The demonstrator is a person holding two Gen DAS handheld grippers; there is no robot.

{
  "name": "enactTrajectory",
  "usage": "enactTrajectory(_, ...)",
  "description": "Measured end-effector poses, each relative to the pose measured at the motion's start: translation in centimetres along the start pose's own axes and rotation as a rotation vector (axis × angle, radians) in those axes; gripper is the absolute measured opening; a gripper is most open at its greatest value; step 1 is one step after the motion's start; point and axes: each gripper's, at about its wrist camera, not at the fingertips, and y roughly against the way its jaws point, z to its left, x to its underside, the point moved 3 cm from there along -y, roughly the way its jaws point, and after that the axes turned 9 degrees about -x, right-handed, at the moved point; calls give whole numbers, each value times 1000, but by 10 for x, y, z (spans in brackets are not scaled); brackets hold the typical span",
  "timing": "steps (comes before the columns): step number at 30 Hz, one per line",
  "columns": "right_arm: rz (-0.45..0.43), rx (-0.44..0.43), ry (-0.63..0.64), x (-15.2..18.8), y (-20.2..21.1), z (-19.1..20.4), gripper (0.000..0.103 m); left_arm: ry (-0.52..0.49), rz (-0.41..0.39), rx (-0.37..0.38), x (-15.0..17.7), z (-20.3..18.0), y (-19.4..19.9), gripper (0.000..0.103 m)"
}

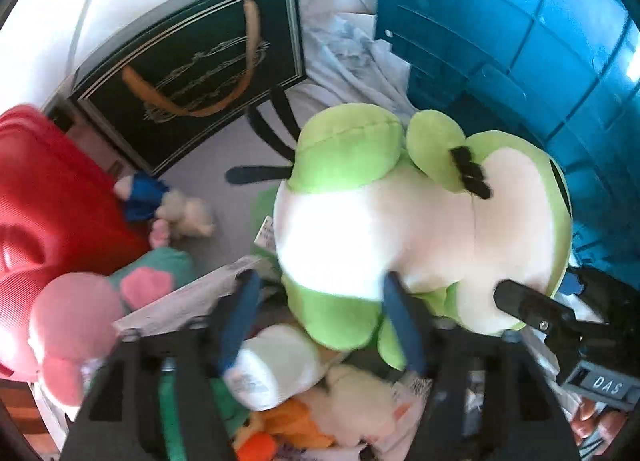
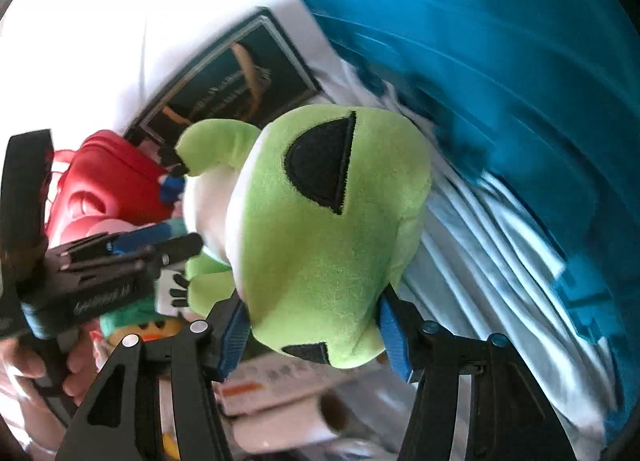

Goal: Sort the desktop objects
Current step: 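Lift the frog plush with both tools and carry it over the crate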

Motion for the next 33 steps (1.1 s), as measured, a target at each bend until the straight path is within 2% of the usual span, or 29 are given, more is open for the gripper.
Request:
enactTrajectory(2,10,9,-17,2,10,-12,58,-2,18,20,2,-8,-10,68)
enactTrajectory(4,14,22,-33,2,8,-23,58,0,47,35,-1,-15,-26,74)
enactTrajectory(6,15,36,-13,9,4,-18,62,1,78,58,2,-15,-42,81)
enactTrajectory(7,9,47,0,9,3,-18,69,0,86,61,3,-15,-49,84)
enactTrajectory(10,5,91,52,8,-16,-7,81,-25,66,26,3,-20,-64,85)
enactTrajectory(11,6,106,62,9,-20,-7,81,-34,50,21,1,-22,-66,80)
enactTrajectory(12,4,114,66,9,-28,-5,81,-32,42,40,-1,-25,-68,61)
enactTrajectory(13,5,134,75,9,-32,-7,74,-23,47,67,-2,-26,-69,57)
enactTrajectory(14,10,143,77,8,-35,-9,67,-18,38,57,-4,-27,-69,55)
enactTrajectory(15,7,142,74,8,-35,-10,65,-25,25,53,-4,-28,-66,52)
enactTrajectory(22,-38,107,142,8,-4,18,63,3,-52,-3,-6,-14,-16,51)
enactTrajectory(27,-89,63,197,7,34,51,62,60,-116,-33,-4,2,42,51)
enactTrajectory(33,-173,16,271,11,101,93,62,107,-226,-78,-1,5,127,51)
